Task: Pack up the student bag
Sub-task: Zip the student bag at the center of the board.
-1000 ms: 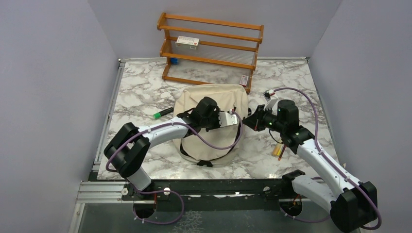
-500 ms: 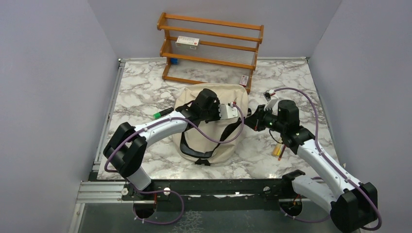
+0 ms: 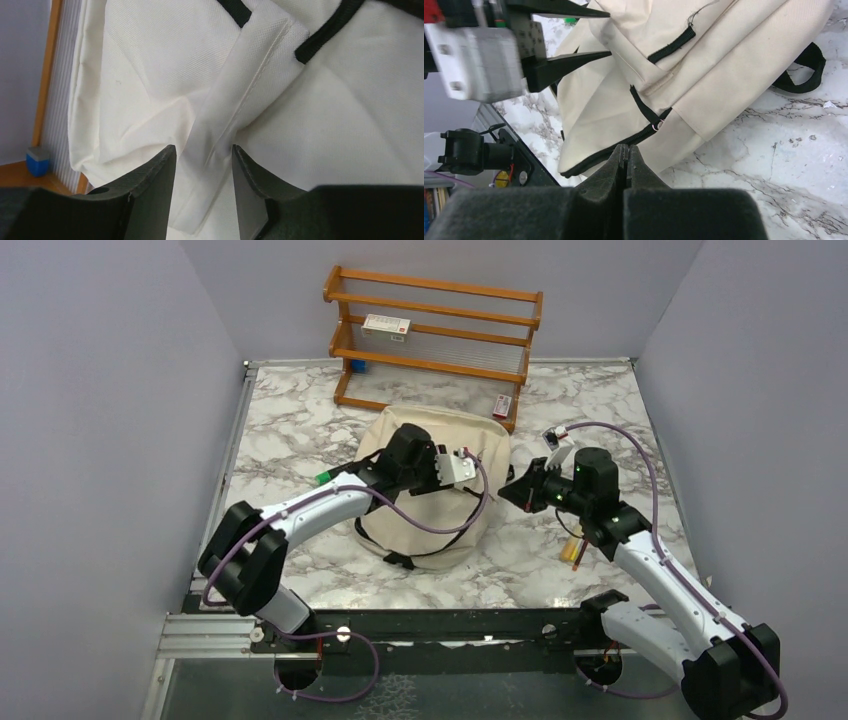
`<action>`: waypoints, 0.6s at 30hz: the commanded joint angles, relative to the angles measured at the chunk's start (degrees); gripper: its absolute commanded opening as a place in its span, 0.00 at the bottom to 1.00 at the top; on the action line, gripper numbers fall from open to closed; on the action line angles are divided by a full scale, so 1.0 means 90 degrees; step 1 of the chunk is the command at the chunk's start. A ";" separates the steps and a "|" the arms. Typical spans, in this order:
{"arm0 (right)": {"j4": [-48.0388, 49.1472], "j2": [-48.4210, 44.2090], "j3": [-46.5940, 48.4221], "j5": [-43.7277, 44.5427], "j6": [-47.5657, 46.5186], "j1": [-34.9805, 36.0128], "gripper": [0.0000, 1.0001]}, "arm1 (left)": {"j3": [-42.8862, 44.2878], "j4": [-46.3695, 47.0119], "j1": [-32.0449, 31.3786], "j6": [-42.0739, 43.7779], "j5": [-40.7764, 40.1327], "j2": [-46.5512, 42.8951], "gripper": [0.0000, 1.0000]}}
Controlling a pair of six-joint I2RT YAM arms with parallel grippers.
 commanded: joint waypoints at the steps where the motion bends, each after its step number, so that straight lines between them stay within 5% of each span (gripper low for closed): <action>1: 0.0119 0.0039 -0.0026 -0.0246 0.0085 0.0028 0.00 | -0.0492 0.0394 0.0033 -0.1001 0.0713 -0.0961 0.47; 7: -0.0145 0.0222 0.0089 0.0467 0.0227 0.0028 0.03 | -0.1019 0.1238 0.0030 -0.2496 0.0697 -0.1951 0.52; 14: -0.0450 0.0651 0.0137 0.1209 0.0769 0.0028 0.35 | -0.1649 0.3026 -0.0070 -0.6863 0.0547 -0.2283 0.61; 18: -0.0444 0.0872 0.0206 0.1434 0.1257 0.0028 0.43 | -0.1537 0.2910 -0.0221 -0.8757 0.0147 -0.1966 0.54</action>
